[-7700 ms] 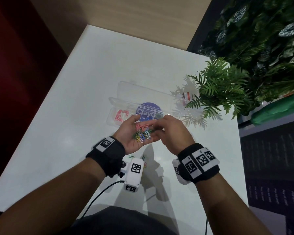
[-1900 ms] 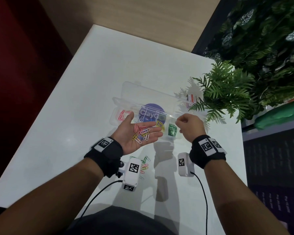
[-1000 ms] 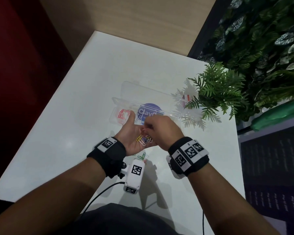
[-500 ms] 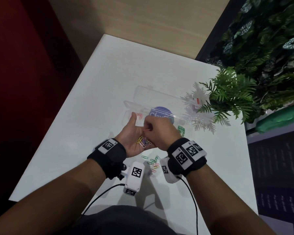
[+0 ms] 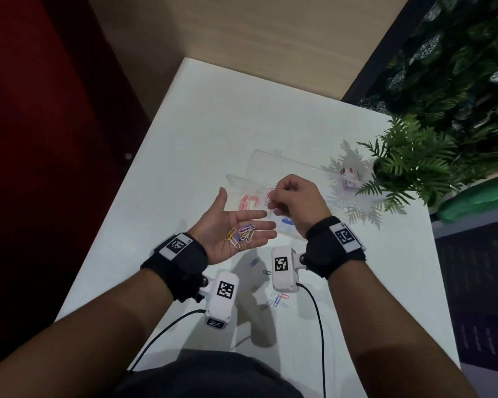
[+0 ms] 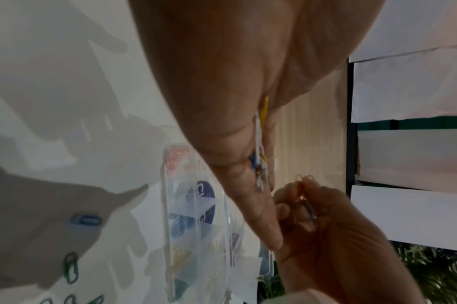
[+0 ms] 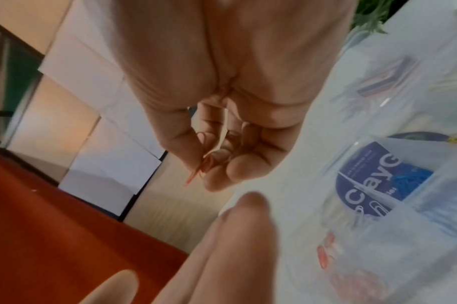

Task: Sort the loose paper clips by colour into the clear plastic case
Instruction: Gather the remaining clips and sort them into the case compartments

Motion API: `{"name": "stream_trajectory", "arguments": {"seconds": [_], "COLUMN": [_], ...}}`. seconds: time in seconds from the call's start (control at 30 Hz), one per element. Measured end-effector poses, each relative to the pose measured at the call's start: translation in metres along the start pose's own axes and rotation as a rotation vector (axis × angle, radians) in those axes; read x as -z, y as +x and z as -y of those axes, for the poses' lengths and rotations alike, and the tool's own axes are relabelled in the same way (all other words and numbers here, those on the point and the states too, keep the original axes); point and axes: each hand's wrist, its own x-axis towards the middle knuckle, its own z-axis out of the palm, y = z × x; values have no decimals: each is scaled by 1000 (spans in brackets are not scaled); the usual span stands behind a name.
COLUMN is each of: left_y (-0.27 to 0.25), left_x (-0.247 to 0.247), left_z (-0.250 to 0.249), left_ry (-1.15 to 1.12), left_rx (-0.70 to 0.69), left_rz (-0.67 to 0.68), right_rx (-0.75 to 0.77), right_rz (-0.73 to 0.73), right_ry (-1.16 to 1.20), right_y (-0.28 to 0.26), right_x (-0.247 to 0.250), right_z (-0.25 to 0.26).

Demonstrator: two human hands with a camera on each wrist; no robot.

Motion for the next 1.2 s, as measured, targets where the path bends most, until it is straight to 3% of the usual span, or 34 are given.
{"name": "stream_trajectory", "arguments": {"seconds": [0.3, 0.53, 0.7, 0.8, 0.93, 1.2], "left_y": [-3, 1, 6, 7, 6, -4], "left_x": [29, 32, 26, 21, 13, 2], "left_z": [-17, -24, -23, -20, -16, -7], "left_ry": [-66, -72, -100, -81, -92, 29], "left_rx": [-55, -79, -82, -82, -72, -57], "left_rz": [-67, -88, -99, -69, 3, 4], "right_rx": [-165, -218, 23, 183, 284, 371], "right_rz": [-60, -2, -33, 44, 264, 384], "right_ry": [-323, -468, -470, -565, -826, -1114], "right_y": [59, 75, 45, 13, -12, -20], "right_x": [-34, -38, -26, -28, -34, -44], "right_z": [-28, -42, -18, -2, 7, 3]}}
